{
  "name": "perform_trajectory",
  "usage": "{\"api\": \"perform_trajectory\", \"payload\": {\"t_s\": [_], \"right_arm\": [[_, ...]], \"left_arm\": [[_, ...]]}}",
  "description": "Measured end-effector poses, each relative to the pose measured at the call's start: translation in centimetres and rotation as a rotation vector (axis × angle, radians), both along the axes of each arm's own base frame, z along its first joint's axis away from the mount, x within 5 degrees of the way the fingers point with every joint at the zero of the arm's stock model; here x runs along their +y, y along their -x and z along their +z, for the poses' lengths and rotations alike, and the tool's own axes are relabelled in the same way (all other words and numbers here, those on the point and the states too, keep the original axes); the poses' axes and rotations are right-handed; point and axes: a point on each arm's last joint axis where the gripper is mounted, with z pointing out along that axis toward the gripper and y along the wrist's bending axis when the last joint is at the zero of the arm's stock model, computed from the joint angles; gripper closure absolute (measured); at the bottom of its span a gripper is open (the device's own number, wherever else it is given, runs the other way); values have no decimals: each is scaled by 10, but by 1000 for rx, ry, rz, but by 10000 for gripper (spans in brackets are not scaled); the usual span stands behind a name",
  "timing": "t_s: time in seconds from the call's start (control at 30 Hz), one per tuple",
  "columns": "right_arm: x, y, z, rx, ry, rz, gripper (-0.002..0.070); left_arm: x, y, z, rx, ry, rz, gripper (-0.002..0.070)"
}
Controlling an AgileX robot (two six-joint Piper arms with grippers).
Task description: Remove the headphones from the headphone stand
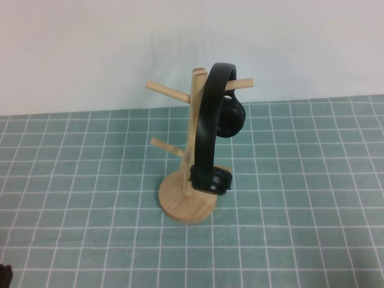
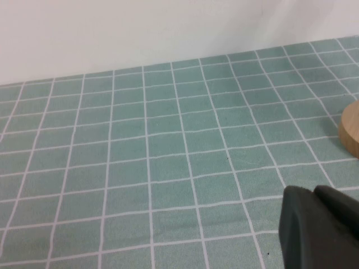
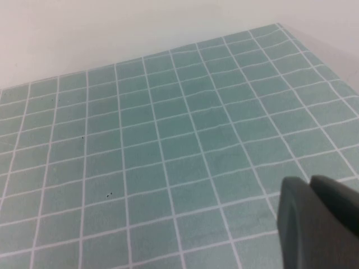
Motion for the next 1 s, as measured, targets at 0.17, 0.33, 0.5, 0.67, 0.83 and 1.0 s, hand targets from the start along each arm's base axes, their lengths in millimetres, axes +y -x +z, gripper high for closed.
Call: {"api": "perform_trajectory", "payload": {"t_s": [0.17,0.33,0.5,0.67,0.83,1.0], "right_arm": [[0,0,0,0,0,0,684],[0,0,0,0,0,0,685],[0,0,0,0,0,0,685],[0,0,0,0,0,0,684],[0,0,0,0,0,0,684],[1,-3,8,-99,7,13,684]], "left_arm": [[0,0,0,0,0,0,681],[0,0,0,0,0,0,681],[0,0,0,0,0,0,680],[0,0,0,0,0,0,681],[0,0,0,0,0,0,681],[0,0,0,0,0,0,681]]}}
